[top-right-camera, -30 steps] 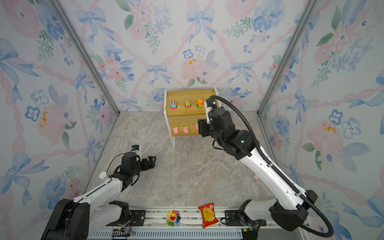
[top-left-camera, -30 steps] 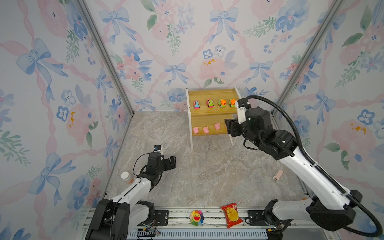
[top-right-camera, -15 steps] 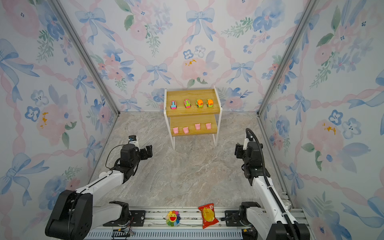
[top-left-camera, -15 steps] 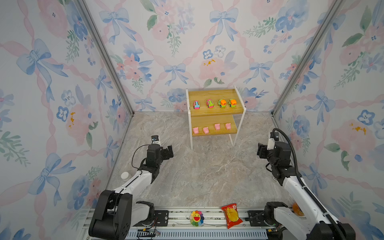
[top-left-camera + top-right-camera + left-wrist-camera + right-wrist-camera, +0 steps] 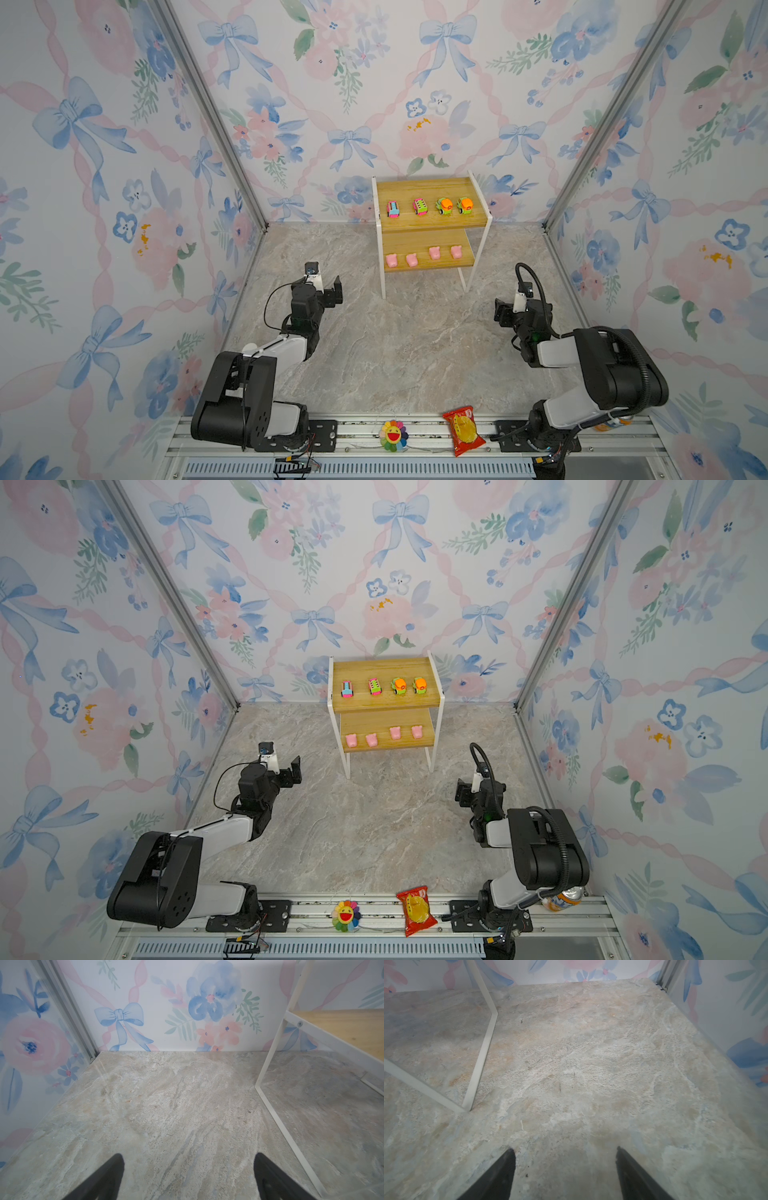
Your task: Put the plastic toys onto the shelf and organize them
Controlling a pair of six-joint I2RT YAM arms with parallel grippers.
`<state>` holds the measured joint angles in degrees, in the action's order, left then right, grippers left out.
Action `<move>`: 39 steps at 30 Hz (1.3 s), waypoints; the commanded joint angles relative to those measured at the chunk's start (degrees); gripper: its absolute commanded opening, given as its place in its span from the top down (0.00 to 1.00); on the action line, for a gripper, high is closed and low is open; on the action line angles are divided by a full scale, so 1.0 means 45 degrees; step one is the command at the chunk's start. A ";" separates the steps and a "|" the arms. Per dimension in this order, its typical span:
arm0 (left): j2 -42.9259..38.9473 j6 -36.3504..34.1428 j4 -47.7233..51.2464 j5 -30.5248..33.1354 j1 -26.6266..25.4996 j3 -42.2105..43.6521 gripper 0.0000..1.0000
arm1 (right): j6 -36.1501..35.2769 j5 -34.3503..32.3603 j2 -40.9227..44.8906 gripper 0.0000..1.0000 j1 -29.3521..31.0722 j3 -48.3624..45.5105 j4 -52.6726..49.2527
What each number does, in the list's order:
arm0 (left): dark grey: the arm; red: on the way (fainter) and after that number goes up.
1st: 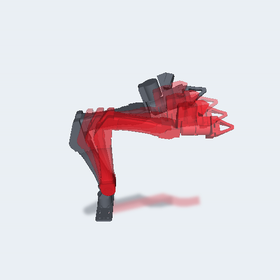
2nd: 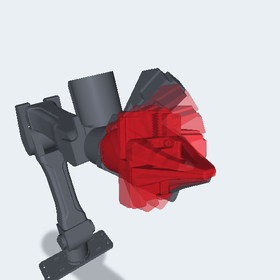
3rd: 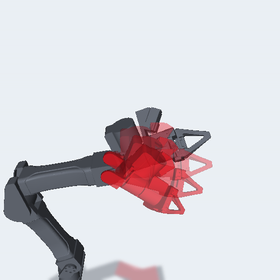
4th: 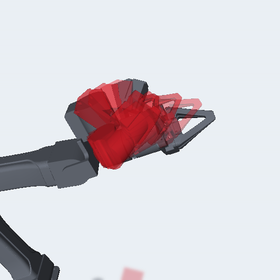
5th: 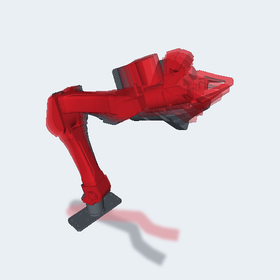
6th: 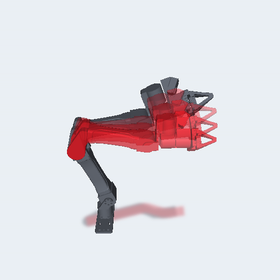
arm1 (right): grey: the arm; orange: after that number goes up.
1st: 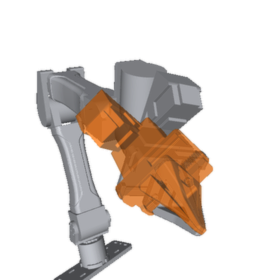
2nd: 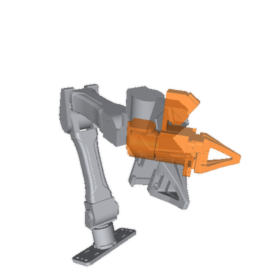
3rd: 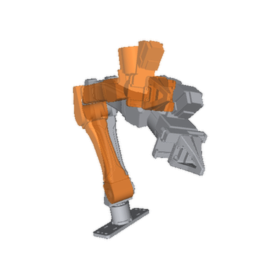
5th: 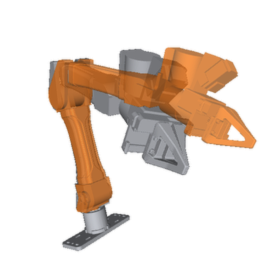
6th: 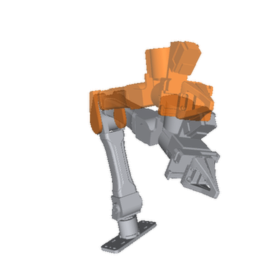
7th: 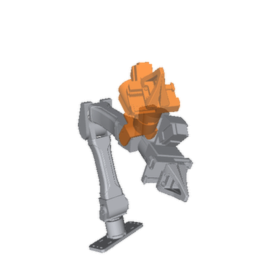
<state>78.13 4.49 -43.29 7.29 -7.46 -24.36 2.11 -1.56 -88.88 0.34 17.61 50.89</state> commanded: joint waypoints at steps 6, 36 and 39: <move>-0.0480 -0.0895 -0.1118 0.0164 0.0017 0.0671 0.03 | -0.0301 -0.0370 0.0023 0.20 0.0254 0.1046 0.0338; 0.2575 -0.0481 -0.5772 -0.1194 0.1590 0.2349 0.02 | -0.0352 -0.0495 0.0044 0.00 0.0333 0.1085 0.0227; 0.2570 -0.0480 -0.5773 -0.1238 0.1600 0.2352 0.02 | -0.0313 -0.0395 0.0044 0.00 0.0270 0.1082 0.0233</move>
<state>89.56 2.13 -68.23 3.64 -0.71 -13.50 0.80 -3.05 -88.84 1.28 21.85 51.24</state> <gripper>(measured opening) 0.979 0.995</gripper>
